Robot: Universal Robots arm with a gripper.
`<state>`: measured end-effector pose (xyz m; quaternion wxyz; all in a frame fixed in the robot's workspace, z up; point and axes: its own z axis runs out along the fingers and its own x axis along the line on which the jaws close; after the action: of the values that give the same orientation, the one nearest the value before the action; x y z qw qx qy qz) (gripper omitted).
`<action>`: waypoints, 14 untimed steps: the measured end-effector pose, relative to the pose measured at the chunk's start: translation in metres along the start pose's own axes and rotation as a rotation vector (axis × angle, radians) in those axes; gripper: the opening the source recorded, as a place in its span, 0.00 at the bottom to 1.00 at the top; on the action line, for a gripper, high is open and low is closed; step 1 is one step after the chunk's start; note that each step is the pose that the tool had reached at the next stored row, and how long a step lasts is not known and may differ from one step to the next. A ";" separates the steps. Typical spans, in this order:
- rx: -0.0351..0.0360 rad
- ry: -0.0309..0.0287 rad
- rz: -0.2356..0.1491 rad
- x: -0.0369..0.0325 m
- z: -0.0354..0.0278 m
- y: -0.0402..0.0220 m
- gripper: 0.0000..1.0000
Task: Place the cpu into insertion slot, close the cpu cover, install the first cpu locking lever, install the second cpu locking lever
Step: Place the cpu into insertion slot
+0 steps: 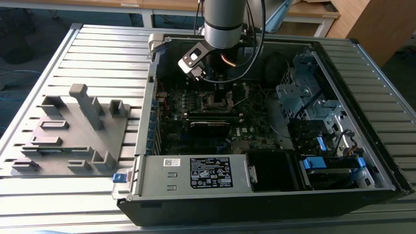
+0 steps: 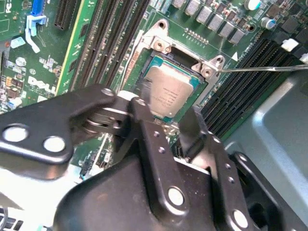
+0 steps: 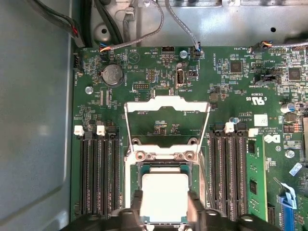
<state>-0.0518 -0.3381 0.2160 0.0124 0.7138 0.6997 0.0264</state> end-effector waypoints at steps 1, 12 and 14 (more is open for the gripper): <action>0.0000 0.0000 0.000 0.0000 -0.0002 0.0000 0.47; 0.0001 -0.0001 0.000 0.0000 -0.0018 0.0001 0.11; 0.0000 -0.0001 0.000 0.0000 -0.0021 0.0001 0.11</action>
<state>-0.0518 -0.3381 0.2181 0.0124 0.7138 0.6998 0.0264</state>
